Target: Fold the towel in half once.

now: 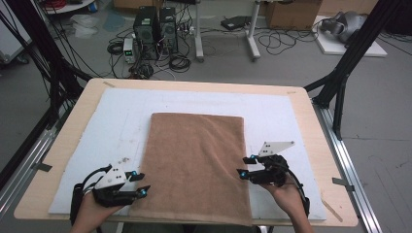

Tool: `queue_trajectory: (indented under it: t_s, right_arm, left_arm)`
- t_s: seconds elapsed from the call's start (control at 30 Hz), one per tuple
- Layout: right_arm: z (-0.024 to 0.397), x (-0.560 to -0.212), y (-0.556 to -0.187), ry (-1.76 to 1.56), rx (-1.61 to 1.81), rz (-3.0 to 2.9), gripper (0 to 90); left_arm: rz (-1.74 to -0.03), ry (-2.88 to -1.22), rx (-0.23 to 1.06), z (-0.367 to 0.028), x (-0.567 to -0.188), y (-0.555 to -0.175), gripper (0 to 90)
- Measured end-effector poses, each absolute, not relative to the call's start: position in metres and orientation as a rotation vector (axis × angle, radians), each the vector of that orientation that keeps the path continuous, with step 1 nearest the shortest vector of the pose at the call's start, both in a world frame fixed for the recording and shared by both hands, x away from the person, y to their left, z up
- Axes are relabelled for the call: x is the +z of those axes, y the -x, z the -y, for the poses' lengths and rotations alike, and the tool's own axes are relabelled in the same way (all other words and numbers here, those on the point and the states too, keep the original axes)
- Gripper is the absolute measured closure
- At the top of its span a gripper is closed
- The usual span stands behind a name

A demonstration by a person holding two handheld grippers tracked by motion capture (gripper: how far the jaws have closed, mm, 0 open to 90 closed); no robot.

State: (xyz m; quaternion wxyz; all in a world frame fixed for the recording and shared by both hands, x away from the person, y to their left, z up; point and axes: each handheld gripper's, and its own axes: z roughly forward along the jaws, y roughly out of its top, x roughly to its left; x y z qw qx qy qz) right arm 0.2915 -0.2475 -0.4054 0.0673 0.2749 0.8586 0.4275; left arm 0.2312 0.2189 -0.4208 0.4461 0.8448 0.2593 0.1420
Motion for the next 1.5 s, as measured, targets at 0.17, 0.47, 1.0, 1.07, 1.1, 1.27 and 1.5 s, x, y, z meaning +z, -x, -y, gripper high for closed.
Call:
queue_trajectory:
  t_s: [0.17, 0.47, 1.0, 1.07, 1.1, 1.27, 1.5]
  right_arm:
    - [0.245, -0.394, -0.299, -0.825, 1.296, -2.556, 36.4]
    - [0.24, -0.383, -0.305, -0.811, 1.304, -2.524, 28.6]
    - [0.235, -0.381, -0.308, -0.809, 1.327, -2.514, 24.9]
    - [0.234, -0.38, -0.309, -0.8, 1.322, -2.517, 24.9]
    - [0.234, -0.38, -0.309, -0.797, 1.319, -2.517, 24.9]
    - [0.232, -0.375, -0.313, -0.779, 1.31, -2.529, 26.4]
    - [0.227, -0.371, -0.318, -0.759, 1.298, -2.533, 26.3]
  left_arm:
    - [-0.675, -2.058, 0.362, -0.223, -0.414, -0.242, 47.5]
    - [-0.674, -2.034, 0.372, -0.221, -0.404, -0.255, 42.7]
    - [-0.718, -1.968, 0.374, -0.228, -0.394, -0.267, 40.6]
    - [-0.726, -1.95, 0.378, -0.23, -0.39, -0.27, 40.7]
    - [-0.725, -1.951, 0.387, -0.231, -0.387, -0.272, 40.6]
    - [-0.729, -1.95, 0.408, -0.232, -0.379, -0.282, 40.6]
    - [-0.724, -1.953, 0.413, -0.228, -0.374, -0.291, 40.5]
